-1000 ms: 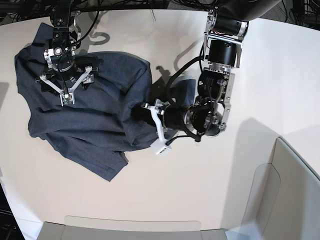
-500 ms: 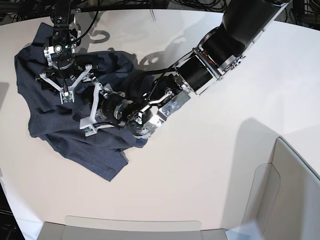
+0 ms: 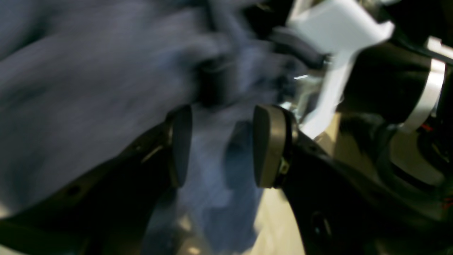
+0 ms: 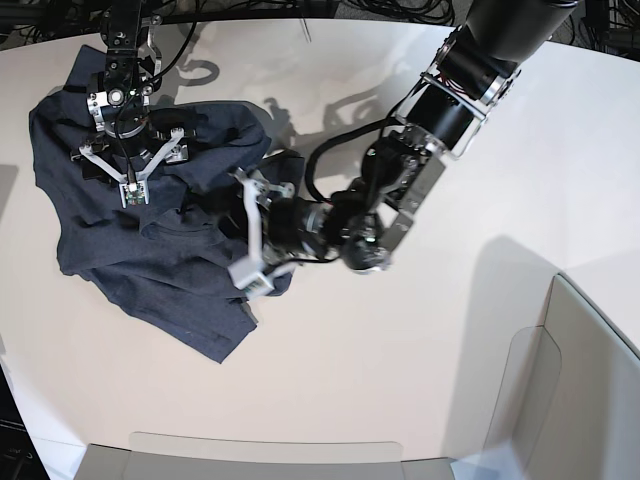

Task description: Layout the t-shirt on the table in an organized manner, then fold the t-shirt properly

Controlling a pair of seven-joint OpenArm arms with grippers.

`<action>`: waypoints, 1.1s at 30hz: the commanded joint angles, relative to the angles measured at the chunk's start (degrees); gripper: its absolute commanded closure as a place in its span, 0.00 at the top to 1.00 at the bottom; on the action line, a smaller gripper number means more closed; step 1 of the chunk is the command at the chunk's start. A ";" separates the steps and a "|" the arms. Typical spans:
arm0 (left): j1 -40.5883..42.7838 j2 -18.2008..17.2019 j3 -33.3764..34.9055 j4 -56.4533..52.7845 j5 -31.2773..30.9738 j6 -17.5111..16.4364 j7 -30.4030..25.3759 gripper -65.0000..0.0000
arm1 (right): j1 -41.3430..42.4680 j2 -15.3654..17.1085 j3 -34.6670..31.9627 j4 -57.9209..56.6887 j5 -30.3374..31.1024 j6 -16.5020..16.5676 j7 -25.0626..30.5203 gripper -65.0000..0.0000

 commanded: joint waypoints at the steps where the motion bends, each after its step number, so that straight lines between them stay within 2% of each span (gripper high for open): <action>1: 0.68 -0.56 -4.40 3.16 -1.51 -0.31 0.20 0.42 | -0.11 0.22 0.01 0.30 -0.55 0.26 -1.29 0.80; 3: 4.81 -2.14 -11.87 6.68 -1.07 -0.39 2.31 0.42 | -0.20 0.22 0.01 0.30 -0.64 0.26 -1.29 0.80; 5: 7.97 -4.16 -16.00 8.52 -1.07 -0.39 2.93 0.42 | -0.81 0.31 0.01 0.30 -0.73 0.26 -1.20 0.80; 9: 13.69 -7.50 -16.97 8.70 -1.07 -0.39 2.23 0.42 | -1.07 0.31 0.01 0.30 -0.73 0.26 -1.20 0.80; 11: 16.59 -8.12 -16.70 8.70 -1.07 -0.39 0.12 0.43 | -1.16 0.31 0.01 0.30 -0.73 0.26 -1.20 0.80; 20: 19.84 -7.59 -16.70 8.61 -0.99 -0.39 -1.20 0.43 | -1.95 0.31 0.01 0.30 -0.73 0.26 -1.20 0.80; 29: 19.49 -3.98 -16.70 4.30 -0.99 -0.39 -1.38 0.43 | -2.57 0.31 0.01 0.30 -0.73 0.26 -1.20 0.80; 33: 19.49 -3.63 -16.79 4.04 -0.99 -0.39 -1.38 0.43 | -2.83 0.31 0.01 0.30 -0.73 0.26 -1.20 0.80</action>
